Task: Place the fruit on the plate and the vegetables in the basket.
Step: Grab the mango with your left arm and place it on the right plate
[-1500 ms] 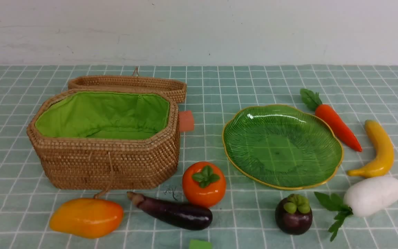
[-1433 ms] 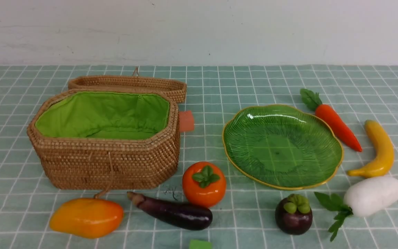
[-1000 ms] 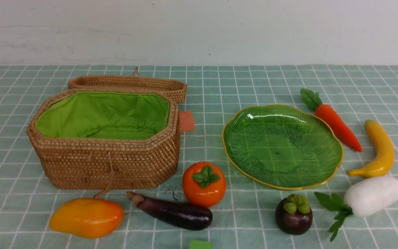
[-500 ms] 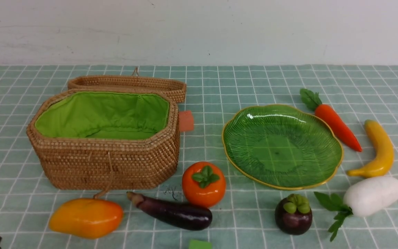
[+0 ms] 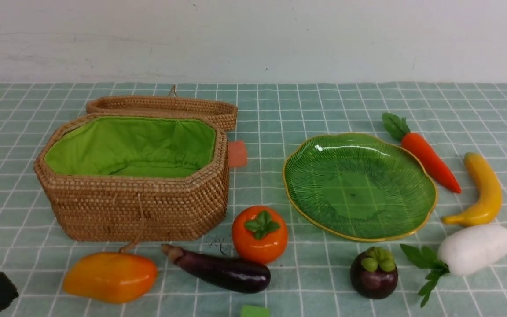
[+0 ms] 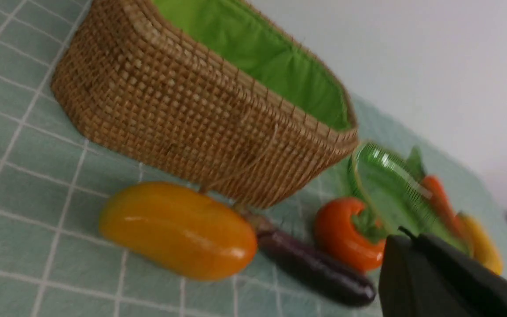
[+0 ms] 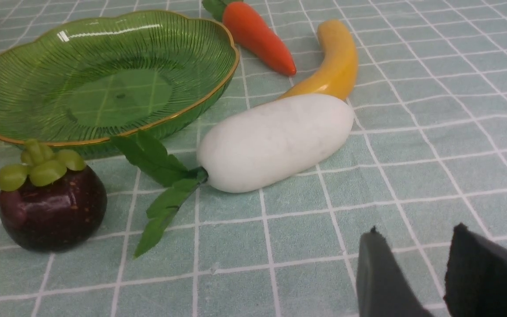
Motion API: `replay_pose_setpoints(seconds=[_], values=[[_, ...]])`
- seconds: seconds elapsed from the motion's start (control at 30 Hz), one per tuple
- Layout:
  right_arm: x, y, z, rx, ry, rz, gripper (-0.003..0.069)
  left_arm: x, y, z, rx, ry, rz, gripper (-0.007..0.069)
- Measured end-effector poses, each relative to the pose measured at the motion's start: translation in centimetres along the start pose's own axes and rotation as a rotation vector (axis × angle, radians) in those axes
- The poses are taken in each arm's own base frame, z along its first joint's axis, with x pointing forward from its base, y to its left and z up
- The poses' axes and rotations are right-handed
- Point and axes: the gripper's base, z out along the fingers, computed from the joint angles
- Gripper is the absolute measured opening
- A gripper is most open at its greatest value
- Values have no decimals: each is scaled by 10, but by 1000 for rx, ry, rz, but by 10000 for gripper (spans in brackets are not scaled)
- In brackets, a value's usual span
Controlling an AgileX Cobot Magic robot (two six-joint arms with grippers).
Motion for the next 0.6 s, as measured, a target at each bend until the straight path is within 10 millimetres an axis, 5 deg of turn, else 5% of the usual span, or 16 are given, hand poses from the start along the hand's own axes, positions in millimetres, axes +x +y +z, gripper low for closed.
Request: replay_pose_setpoints(seconds=[0.17,0.27,0.43,0.6], values=[[-1,0,0,-5,-15,24,241,-8,-12,23,-124,533,162,-13],[-4,4,0,-46,-56,198,241,-13,-13,40,-172,752,178,-13],[-17,7,-1,-124,-175,511,241,-27,-20,62,-143,803,208,-13],[-21,9,-3,-180,-176,744,225,-19,-36,64,19,870,419,-13]])
